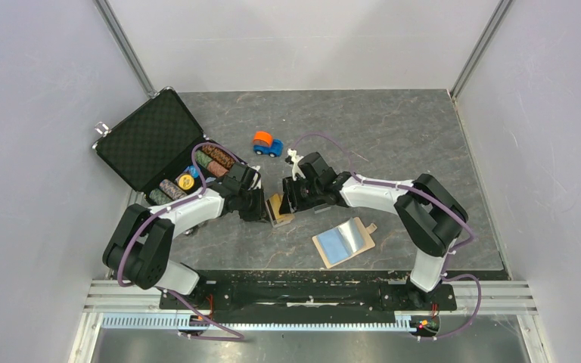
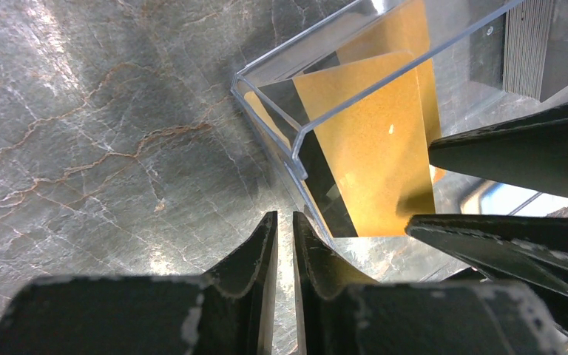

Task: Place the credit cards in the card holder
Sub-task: Pick up the credit card from the storage box.

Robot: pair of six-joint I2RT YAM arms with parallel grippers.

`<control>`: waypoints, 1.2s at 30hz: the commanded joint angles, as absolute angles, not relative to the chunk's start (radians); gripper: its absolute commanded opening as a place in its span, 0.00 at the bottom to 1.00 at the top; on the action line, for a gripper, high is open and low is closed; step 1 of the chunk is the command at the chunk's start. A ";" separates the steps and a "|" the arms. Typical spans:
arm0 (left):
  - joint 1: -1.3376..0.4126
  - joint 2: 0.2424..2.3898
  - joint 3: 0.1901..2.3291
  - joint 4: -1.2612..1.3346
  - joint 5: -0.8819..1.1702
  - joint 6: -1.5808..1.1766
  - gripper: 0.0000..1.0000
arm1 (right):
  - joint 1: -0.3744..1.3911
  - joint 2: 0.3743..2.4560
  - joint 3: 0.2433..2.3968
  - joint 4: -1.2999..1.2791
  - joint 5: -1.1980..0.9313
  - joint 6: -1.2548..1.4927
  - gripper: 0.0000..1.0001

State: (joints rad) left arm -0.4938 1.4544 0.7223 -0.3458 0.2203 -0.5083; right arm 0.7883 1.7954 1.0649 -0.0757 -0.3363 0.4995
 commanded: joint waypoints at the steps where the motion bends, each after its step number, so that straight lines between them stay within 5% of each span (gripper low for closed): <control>1: -0.493 1.458 0.745 -0.335 0.238 -0.524 0.19 | 0.798 1.837 1.086 -0.027 -0.373 0.504 0.39; 4: -0.494 1.456 0.747 -0.337 0.238 -0.523 0.19 | 0.801 1.861 1.091 -0.010 -0.398 0.514 0.35; 10: -0.493 1.436 0.758 -0.377 0.215 -0.504 0.20 | 0.808 1.857 1.101 -0.008 -0.398 0.534 0.00; 13: -0.494 1.381 0.759 -0.399 0.176 -0.506 0.32 | 0.815 1.831 1.121 -0.013 -0.387 0.535 0.00; 16: -0.493 1.314 0.765 -0.428 0.122 -0.514 0.57 | 0.817 1.801 1.152 -0.046 -0.373 0.528 0.00; 20: -0.493 1.217 0.781 -0.473 0.058 -0.520 0.72 | 0.818 1.748 1.184 -0.103 -0.345 0.507 0.00; 26: -0.493 1.097 0.781 -0.478 0.091 -0.553 0.84 | 0.815 1.640 1.134 -0.100 -0.330 0.525 0.00; 36: -0.492 0.979 0.679 -0.235 0.365 -0.721 0.88 | 0.751 1.412 0.835 0.139 -0.488 0.690 0.00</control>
State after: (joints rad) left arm -0.4931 1.0283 0.7238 -0.3954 0.2234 -0.6064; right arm 0.7837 1.4883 0.9401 0.0086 -0.4053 0.6052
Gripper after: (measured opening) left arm 0.878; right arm 0.006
